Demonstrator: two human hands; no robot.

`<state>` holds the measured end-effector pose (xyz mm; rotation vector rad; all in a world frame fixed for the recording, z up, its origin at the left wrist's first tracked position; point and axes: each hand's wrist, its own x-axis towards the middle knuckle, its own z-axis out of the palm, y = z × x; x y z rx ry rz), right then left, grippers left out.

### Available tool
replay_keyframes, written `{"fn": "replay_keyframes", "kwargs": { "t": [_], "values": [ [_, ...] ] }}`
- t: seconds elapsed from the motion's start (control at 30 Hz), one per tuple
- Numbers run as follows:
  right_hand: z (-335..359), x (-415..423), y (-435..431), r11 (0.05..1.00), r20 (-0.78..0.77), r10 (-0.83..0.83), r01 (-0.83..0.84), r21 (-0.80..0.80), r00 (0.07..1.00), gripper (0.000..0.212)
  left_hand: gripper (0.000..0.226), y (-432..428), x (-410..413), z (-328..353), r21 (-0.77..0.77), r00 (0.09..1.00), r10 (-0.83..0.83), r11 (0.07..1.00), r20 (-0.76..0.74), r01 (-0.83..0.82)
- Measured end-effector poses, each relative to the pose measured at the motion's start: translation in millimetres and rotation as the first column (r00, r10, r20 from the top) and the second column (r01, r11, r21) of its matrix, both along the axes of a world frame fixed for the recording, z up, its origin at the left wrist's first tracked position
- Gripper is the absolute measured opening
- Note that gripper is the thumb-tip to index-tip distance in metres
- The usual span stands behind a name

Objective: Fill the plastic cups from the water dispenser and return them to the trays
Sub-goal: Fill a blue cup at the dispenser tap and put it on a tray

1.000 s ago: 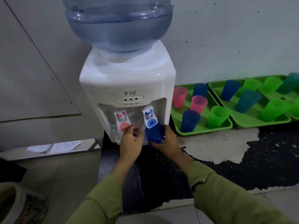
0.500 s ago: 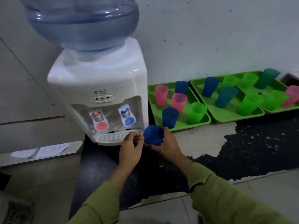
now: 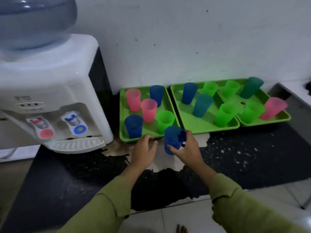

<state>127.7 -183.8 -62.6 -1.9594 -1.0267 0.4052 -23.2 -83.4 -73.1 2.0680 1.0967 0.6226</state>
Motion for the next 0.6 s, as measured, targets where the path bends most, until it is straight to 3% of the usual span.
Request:
{"fn": "replay_keyframes", "kwargs": {
  "t": [0.17,0.33,0.47,0.6],
  "values": [
    [10.8,61.5,-7.0,0.996,0.055,-0.054,0.050,0.070,0.997,0.070,0.058,-9.1,43.3,-12.2,0.027,0.959,-0.060,0.997,-0.279,0.070],
    [16.1,105.0,7.9,0.988,0.072,-0.076,0.066,0.138,0.995,0.071,0.067,-17.5,57.3,-18.3,0.096,0.804,-0.030,0.990,-0.594,0.107],
    [13.2,129.8,24.7,0.989,0.038,-0.092,0.087,0.121,0.995,0.077,0.070,-24.5,62.4,-14.3,0.067,0.718,-0.048,0.989,-0.694,0.130],
    [3.3,148.2,35.8,0.994,0.027,-0.087,0.084,0.073,0.996,0.079,0.073,-26.7,61.8,-15.7,0.046,0.700,-0.073,0.988,-0.711,0.149]
  ]
}}
